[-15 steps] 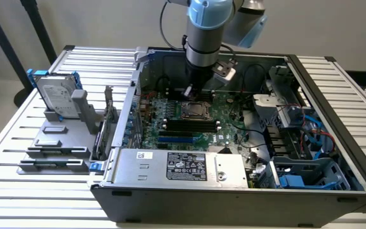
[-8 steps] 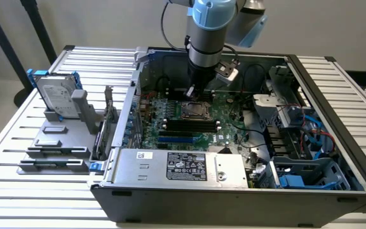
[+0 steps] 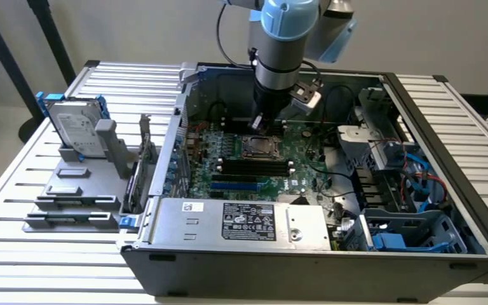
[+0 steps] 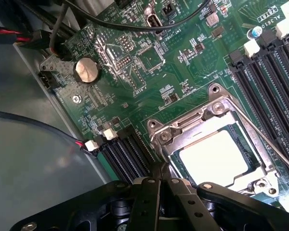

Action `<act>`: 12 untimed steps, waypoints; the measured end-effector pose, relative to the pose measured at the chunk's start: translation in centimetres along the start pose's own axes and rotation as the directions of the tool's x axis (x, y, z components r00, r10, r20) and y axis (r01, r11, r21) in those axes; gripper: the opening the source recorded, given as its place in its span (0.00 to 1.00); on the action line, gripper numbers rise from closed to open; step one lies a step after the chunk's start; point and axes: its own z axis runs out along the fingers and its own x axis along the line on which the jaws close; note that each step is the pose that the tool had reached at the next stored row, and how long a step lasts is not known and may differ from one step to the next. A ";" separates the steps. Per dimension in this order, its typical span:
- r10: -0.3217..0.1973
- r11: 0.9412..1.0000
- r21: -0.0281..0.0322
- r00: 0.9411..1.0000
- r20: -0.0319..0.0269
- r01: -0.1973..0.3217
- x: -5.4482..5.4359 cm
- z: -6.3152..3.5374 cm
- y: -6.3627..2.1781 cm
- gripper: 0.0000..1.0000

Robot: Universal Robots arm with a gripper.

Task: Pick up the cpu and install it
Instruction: 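Install the first cpu locking lever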

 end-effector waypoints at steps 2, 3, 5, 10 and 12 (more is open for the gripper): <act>0.000 1.000 0.000 1.000 0.000 0.000 0.1 0.02 0.12 0.11; 0.000 1.000 0.000 1.000 0.000 0.000 0.1 0.02 0.15 0.11; 0.000 1.000 0.000 1.000 -0.001 0.000 0.1 0.02 0.16 0.11; 0.004 1.000 0.000 1.000 -0.002 -0.004 0.1 -0.12 0.14 0.11; 0.007 1.000 0.000 1.000 -0.001 -0.007 0.1 -0.29 0.15 0.11</act>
